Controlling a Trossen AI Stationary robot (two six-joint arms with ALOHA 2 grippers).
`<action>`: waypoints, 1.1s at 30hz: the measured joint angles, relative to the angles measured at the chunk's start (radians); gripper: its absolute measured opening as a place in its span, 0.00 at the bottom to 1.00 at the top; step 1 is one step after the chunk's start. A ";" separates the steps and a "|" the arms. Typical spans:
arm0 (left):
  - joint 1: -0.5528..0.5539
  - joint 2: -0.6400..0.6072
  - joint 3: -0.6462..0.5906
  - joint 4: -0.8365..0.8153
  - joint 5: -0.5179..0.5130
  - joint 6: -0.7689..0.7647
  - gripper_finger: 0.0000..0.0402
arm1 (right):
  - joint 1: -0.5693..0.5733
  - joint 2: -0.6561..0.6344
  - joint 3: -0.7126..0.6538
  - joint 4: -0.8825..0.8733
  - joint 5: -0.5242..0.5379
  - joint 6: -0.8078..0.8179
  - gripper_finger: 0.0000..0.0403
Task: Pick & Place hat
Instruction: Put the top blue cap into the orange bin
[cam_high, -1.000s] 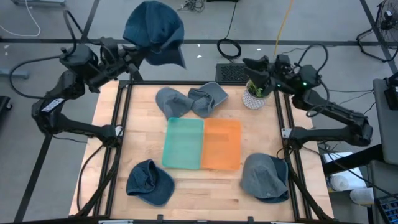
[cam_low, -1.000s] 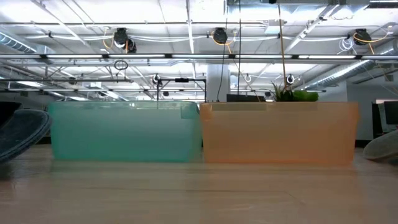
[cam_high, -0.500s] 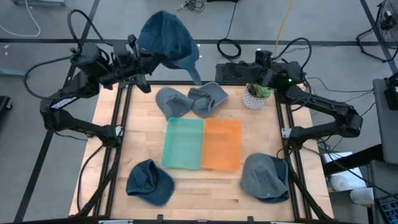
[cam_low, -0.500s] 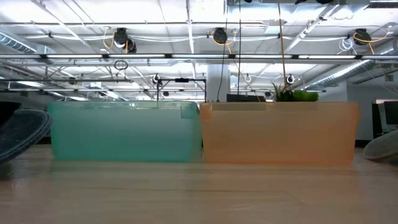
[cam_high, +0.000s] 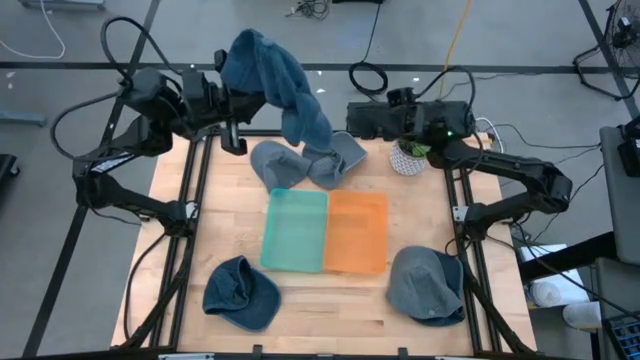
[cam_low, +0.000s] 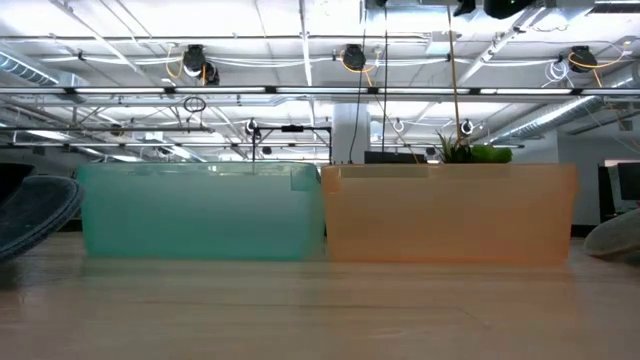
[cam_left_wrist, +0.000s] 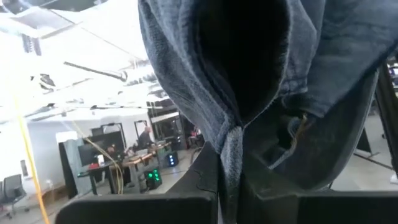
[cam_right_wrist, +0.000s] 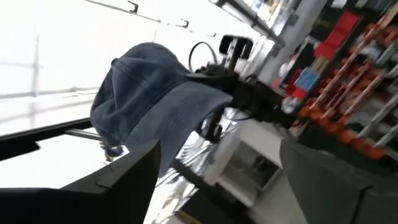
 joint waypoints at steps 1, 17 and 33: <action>-0.001 0.006 0.000 0.013 0.001 0.015 0.03 | 0.009 0.007 0.000 0.022 0.001 0.016 0.80; -0.020 0.115 0.000 0.145 0.130 0.109 0.03 | 0.090 0.086 0.127 0.118 -0.034 0.066 0.81; -0.020 0.153 0.000 0.150 0.057 0.170 0.03 | 0.155 0.088 0.162 0.134 -0.079 0.118 0.72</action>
